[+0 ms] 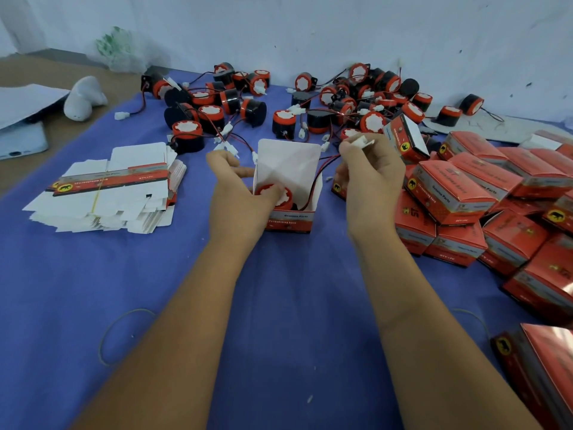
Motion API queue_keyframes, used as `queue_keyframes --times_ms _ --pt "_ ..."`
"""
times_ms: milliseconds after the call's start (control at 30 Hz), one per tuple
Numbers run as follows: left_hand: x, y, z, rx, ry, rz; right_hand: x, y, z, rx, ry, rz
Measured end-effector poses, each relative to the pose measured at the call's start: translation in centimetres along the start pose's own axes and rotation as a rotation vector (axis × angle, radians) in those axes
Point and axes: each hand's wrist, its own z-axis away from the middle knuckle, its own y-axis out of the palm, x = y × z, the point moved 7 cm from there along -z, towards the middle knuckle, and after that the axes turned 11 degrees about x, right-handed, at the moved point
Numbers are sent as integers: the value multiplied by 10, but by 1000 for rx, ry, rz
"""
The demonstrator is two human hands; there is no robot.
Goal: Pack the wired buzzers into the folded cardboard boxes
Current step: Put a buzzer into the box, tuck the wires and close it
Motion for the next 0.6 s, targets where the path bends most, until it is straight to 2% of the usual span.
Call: queue_keyframes --times_ms 100,200,267,333,433,467,600 --pt "-6 2 1 -18 78 -23 8 13 -3 213 -28 14" --pt "2 7 -3 29 34 77 12 39 4 448 -10 52" --pt "8 9 -5 84 -32 110 13 49 10 525 4 98" --pt "12 12 -7 128 -79 100 13 54 8 559 45 128" --pt "13 12 -9 135 -87 71 3 51 -2 616 249 154" --pt "12 12 -9 132 -74 66 2 48 -4 617 264 169" --pt "11 14 -10 147 -44 69 10 40 1 536 123 236"
